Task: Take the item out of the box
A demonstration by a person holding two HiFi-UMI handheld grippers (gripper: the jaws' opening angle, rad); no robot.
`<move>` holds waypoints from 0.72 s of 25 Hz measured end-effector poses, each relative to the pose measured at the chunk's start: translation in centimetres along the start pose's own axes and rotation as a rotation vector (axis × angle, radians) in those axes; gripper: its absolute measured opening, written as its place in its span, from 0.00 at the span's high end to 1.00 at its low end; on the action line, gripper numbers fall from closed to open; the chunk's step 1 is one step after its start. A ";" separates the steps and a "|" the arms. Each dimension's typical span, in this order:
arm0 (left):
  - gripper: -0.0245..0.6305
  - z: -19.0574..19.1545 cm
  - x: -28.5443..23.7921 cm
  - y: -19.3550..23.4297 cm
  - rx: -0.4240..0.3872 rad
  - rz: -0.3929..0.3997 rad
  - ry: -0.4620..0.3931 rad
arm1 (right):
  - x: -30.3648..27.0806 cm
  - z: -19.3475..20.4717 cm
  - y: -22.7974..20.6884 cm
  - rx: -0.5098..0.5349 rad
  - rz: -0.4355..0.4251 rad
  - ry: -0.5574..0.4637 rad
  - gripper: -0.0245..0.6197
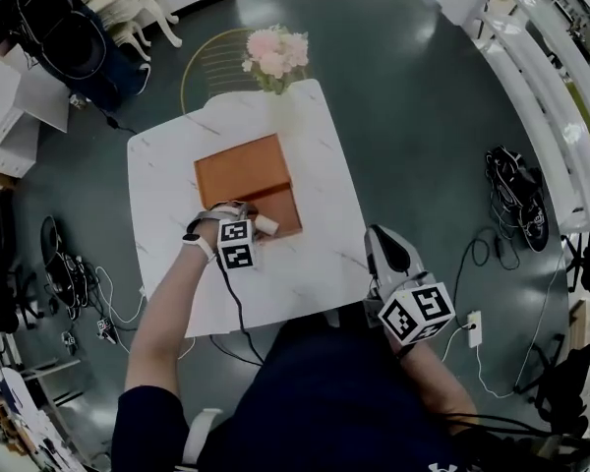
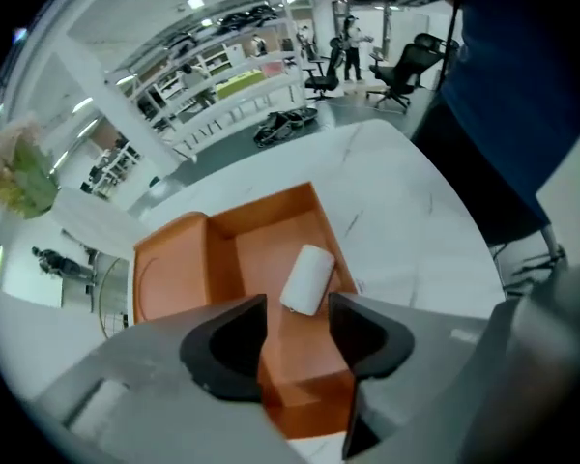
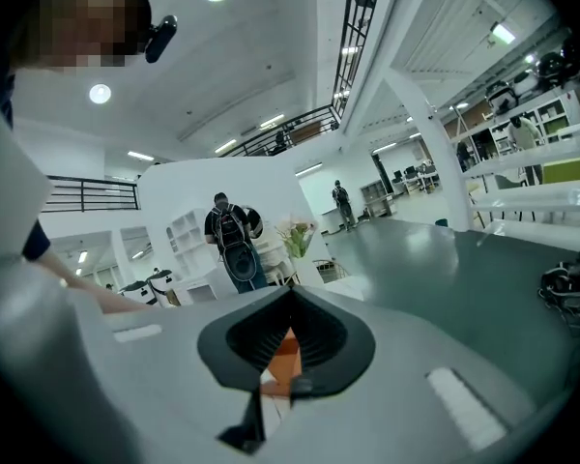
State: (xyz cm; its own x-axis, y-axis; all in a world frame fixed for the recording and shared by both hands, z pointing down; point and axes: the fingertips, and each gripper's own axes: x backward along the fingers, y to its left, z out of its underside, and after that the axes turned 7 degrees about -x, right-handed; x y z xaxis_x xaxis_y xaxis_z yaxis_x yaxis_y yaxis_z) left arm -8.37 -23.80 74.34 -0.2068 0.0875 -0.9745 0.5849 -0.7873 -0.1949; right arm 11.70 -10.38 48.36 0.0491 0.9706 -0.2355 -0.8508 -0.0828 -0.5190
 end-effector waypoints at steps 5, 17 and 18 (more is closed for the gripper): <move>0.65 0.4 -1.8 -0.2 -0.175 0.061 0.060 | 0.8 0.9 -1.0 -0.031 0.029 0.014 0.96; 0.70 -0.2 -4.8 -0.7 -0.290 0.134 0.106 | 2.1 0.0 -2.5 0.062 0.056 -0.001 0.96; 0.70 -0.2 -4.8 -0.8 -0.290 0.130 0.107 | 2.1 -0.1 -2.6 0.060 0.056 -0.002 0.96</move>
State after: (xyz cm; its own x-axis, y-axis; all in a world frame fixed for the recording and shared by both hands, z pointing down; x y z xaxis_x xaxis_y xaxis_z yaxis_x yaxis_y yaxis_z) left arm -7.68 -23.47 79.11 -0.0410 0.0735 -0.9964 0.8031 -0.5909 -0.0766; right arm 14.05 -8.15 49.15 -0.0002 0.9655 -0.2606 -0.8820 -0.1230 -0.4550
